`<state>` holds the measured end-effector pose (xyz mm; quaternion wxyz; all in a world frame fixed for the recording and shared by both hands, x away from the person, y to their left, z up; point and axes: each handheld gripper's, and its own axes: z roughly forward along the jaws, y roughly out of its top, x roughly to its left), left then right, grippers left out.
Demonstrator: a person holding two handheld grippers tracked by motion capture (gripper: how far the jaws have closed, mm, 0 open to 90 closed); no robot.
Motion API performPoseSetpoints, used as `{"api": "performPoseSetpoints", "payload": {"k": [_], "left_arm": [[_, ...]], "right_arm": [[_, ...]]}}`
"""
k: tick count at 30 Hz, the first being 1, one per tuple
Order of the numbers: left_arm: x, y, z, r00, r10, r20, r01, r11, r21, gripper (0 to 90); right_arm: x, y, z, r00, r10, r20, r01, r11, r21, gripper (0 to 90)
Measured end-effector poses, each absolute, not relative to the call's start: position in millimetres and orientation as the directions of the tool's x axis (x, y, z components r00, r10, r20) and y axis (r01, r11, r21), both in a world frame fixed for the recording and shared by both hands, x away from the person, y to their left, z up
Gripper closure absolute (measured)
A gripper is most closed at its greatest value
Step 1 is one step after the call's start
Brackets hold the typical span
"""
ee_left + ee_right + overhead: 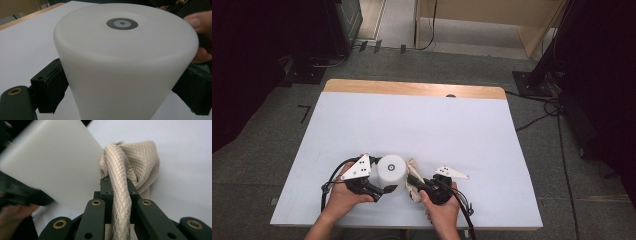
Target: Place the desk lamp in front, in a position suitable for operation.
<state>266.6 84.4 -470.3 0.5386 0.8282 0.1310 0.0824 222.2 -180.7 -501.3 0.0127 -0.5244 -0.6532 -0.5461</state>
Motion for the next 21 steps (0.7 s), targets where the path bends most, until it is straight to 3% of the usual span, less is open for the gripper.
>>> {"api": "performPoseSetpoints", "payload": {"k": [5,8,11,15,20,21], "left_arm": [[269.0,87.3,-470.2,0.954,0.299,0.003,0.118,-0.385,0.915,8.4],[261.6,86.4,-465.6,0.936,0.352,-0.018,0.166,-0.395,0.903,7.8],[259.8,87.5,-463.1,0.937,0.348,-0.036,0.178,-0.386,0.905,4.2],[251.9,89.0,-455.0,0.904,0.422,-0.067,0.219,-0.322,0.921,1.2],[237.3,74.9,-451.7,0.846,0.531,-0.042,0.247,-0.322,0.914,0.2],[231.0,64.1,-454.6,0.798,0.603,-0.02,0.28,-0.341,0.897,0.3]], "right_arm": [[225.3,-181.8,-499.6,-0.439,0.679,0.589,0.711,-0.138,0.69,82.4],[227.7,-188.9,-495.3,-0.434,0.687,0.584,0.696,-0.156,0.701,82.3],[229.5,-195.4,-493.8,-0.426,0.699,0.574,0.688,-0.162,0.708,82.2],[233.1,-209.6,-490.4,-0.399,0.722,0.565,0.673,-0.189,0.716,82.1],[235.4,-217.0,-486.2,-0.389,0.734,0.556,0.658,-0.201,0.726,82.1],[235.9,-217.9,-486.0,-0.388,0.736,0.555,0.655,-0.203,0.728,82.1]]}}
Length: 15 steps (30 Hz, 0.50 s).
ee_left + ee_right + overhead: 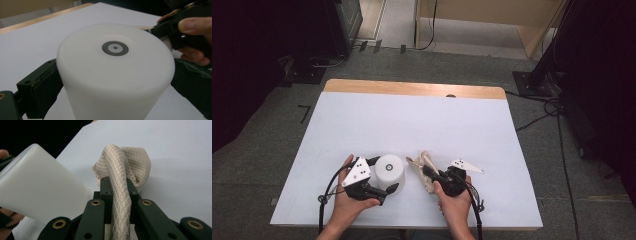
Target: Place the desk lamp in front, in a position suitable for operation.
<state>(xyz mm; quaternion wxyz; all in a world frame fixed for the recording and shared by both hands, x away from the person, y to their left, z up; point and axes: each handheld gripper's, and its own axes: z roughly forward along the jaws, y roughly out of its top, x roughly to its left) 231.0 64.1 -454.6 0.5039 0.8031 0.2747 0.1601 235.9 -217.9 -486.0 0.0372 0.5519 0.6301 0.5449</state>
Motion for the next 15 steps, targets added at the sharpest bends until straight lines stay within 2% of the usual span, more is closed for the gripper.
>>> {"api": "performPoseSetpoints", "payload": {"k": [4,6,11,15], "left_arm": [[226.5,55.7,-456.4,0.745,0.667,-0.006,0.301,-0.329,0.895,0.7],[226.4,58.2,-455.2,0.742,0.67,-0.009,0.297,-0.317,0.901,8.1],[232.8,63.3,-453.7,0.778,0.628,-0.011,0.288,-0.341,0.895,8.6],[245.9,75.8,-453.9,0.84,0.541,-0.052,0.268,-0.329,0.905,8.8]], "right_arm": [[235.8,-218.3,-485.7,-0.39,0.742,0.545,0.651,-0.195,0.733,82.1],[235.3,-217.4,-485.9,-0.394,0.744,0.54,0.651,-0.189,0.735,82.1],[235.4,-216.8,-486.5,-0.395,0.746,0.536,0.651,-0.184,0.736,82.1],[234.9,-216.4,-486.1,-0.395,0.748,0.534,0.65,-0.184,0.737,82.1]]}}
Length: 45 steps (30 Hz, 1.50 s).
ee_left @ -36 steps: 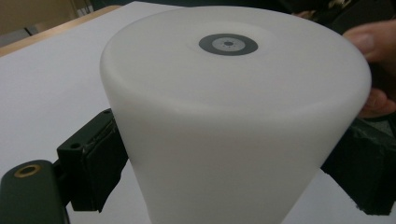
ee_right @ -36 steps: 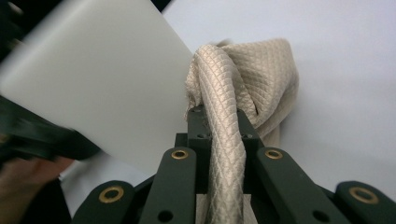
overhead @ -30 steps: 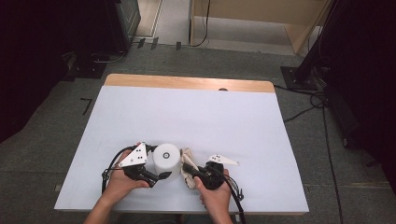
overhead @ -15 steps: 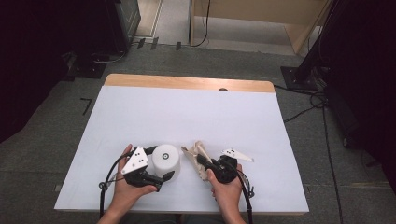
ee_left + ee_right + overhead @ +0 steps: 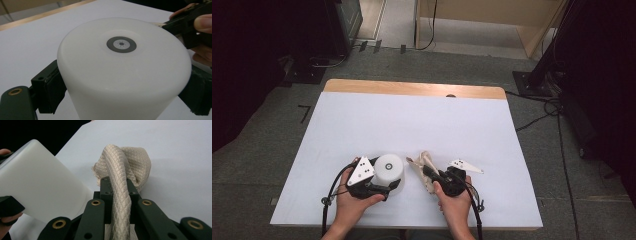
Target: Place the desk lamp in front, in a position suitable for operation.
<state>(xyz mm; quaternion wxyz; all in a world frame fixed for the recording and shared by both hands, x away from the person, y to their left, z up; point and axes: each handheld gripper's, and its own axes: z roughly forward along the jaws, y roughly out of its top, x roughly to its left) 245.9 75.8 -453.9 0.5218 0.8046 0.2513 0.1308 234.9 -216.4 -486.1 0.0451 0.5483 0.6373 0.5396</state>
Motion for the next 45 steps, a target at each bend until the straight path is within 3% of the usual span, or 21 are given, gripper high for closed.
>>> {"api": "performPoseSetpoints", "payload": {"k": [3,5,10,16,23,26,33,40,45], "left_arm": [[260.6,93.4,-457.0,0.878,0.462,-0.125,0.267,-0.256,0.929,8.9],[266.9,99.6,-457.6,0.922,0.366,-0.129,0.238,-0.269,0.933,8.9],[264.5,92.3,-458.0,0.967,0.253,-0.005,0.103,-0.374,0.922,8.9],[264.9,88.9,-461.1,0.971,0.239,0.0,0.093,-0.377,0.921,8.9],[265.0,88.3,-463.0,0.969,0.248,-0.009,0.102,-0.365,0.925,8.8],[264.8,88.2,-463.6,0.968,0.252,-0.012,0.105,-0.361,0.927,8.8],[265.1,88.2,-464.2,0.967,0.253,-0.014,0.106,-0.356,0.928,8.8],[265.2,88.4,-464.5,0.967,0.256,-0.016,0.109,-0.354,0.929,8.8],[265.1,87.7,-465.2,0.966,0.257,-0.021,0.113,-0.349,0.93,8.7]], "right_arm": [[234.3,-216.2,-485.7,-0.397,0.748,0.533,0.65,-0.181,0.738,82.1],[234.1,-216.0,-485.6,-0.401,0.747,0.53,0.647,-0.179,0.741,82.1],[233.8,-216.8,-485.5,-0.407,0.74,0.535,0.646,-0.181,0.741,82.1],[228.0,-211.8,-473.9,-0.461,0.672,0.579,0.631,-0.211,0.747,82.0],[210.8,-199.4,-433.5,-0.622,0.529,0.578,0.534,-0.253,0.807,82.2],[208.9,-191.9,-432.5,-0.649,0.502,0.572,0.531,-0.24,0.813,82.2],[219.9,-191.4,-462.3,-0.593,0.449,0.669,0.617,-0.281,0.735,82.2],[224.8,-190.8,-481.4,-0.54,0.468,0.7,0.666,-0.27,0.695,82.3],[233.3,-189.6,-499.2,-0.419,0.521,0.744,0.788,-0.198,0.583,82.1]]}}
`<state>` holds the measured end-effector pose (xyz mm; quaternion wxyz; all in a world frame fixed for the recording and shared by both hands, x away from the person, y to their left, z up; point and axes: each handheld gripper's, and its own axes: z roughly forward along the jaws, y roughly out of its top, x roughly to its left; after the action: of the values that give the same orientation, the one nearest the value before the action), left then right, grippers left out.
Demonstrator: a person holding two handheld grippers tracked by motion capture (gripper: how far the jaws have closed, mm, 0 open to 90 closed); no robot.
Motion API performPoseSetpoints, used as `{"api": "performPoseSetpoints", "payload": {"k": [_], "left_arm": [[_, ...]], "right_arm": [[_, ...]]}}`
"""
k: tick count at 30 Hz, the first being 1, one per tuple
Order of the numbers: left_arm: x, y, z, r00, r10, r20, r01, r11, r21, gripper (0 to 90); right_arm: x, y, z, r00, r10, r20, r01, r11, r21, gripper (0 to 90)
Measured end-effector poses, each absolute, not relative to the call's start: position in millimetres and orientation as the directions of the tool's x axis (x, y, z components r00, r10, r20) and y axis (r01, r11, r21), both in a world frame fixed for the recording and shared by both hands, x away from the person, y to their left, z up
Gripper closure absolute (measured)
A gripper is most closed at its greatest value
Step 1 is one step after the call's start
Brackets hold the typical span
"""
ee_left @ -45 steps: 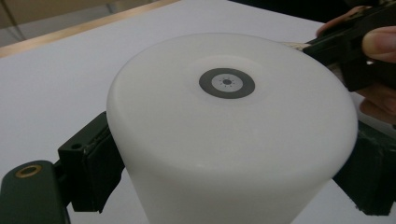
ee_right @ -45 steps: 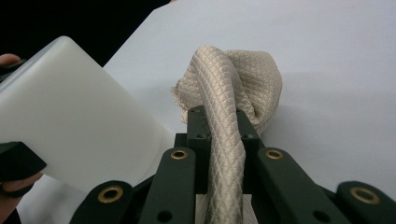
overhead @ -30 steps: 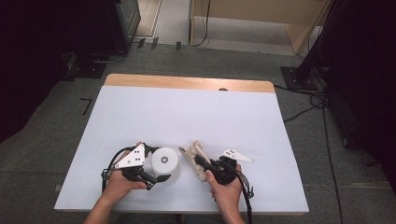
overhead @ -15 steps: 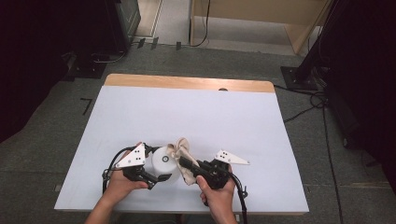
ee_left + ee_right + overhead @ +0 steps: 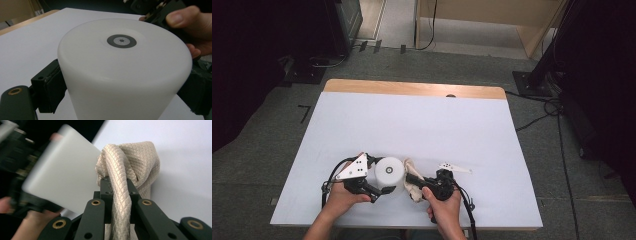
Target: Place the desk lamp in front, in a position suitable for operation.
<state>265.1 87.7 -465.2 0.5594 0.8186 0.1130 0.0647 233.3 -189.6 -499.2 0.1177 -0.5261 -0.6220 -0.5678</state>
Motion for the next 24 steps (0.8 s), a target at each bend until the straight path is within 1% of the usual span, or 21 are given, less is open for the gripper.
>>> {"api": "performPoseSetpoints", "payload": {"k": [1,2,3,5,8,12,15,17,19,20,21,23,24], "left_arm": [[265.1,87.6,-465.3,0.966,0.258,-0.021,0.113,-0.348,0.931,8.7],[265.1,87.6,-465.3,0.966,0.258,-0.021,0.113,-0.348,0.931,8.7],[265.1,87.5,-465.5,0.966,0.258,-0.022,0.114,-0.346,0.931,8.7],[265.3,87.6,-465.6,0.966,0.258,-0.022,0.114,-0.346,0.931,8.7],[265.3,87.6,-465.9,0.966,0.258,-0.023,0.114,-0.345,0.932,8.7],[265.3,87.4,-466.6,0.966,0.258,-0.027,0.117,-0.341,0.933,8.7],[265.2,87.2,-466.9,0.966,0.257,-0.026,0.116,-0.34,0.933,8.6],[265.2,86.8,-467.0,0.966,0.258,-0.027,0.117,-0.338,0.934,8.6],[265.4,87.1,-467.1,0.966,0.258,-0.027,0.117,-0.338,0.934,8.6],[265.4,87.4,-467.2,0.966,0.258,-0.027,0.117,-0.338,0.934,8.6],[265.4,87.4,-467.2,0.966,0.258,-0.027,0.117,-0.338,0.934,8.6],[265.0,86.9,-467.3,0.966,0.259,-0.027,0.116,-0.338,0.934,8.6],[265.4,86.8,-467.5,0.966,0.258,-0.026,0.115,-0.337,0.935,8.6]], "right_arm": [[235.0,-189.4,-503.4,-0.396,0.532,0.748,0.808,-0.185,0.559,82.1],[235.0,-189.4,-503.4,-0.396,0.532,0.748,0.808,-0.185,0.559,82.1],[237.0,-188.7,-509.3,-0.366,0.549,0.752,0.837,-0.16,0.524,82.1],[237.0,-188.5,-508.8,-0.362,0.553,0.751,0.838,-0.161,0.522,82.1],[234.7,-188.4,-499.8,-0.387,0.544,0.744,0.811,-0.182,0.555,82.2],[229.2,-190.7,-473.9,-0.481,0.509,0.714,0.729,-0.22,0.648,82.2],[223.0,-191.0,-453.6,-0.567,0.498,0.656,0.636,-0.242,0.733,82.2],[220.0,-189.3,-445.9,-0.603,0.5,0.621,0.598,-0.232,0.767,82.1],[218.3,-186.4,-446.3,-0.603,0.536,0.591,0.581,-0.213,0.785,82.0],[218.0,-186.1,-449.1,-0.598,0.534,0.597,0.581,-0.223,0.783,82.1],[218.4,-186.9,-452.0,-0.588,0.529,0.612,0.588,-0.239,0.772,82.1],[219.3,-187.7,-454.3,-0.57,0.549,0.612,0.601,-0.228,0.766,82.1],[222.2,-187.7,-462.9,-0.544,0.573,0.612,0.633,-0.198,0.748,82.1]]}}
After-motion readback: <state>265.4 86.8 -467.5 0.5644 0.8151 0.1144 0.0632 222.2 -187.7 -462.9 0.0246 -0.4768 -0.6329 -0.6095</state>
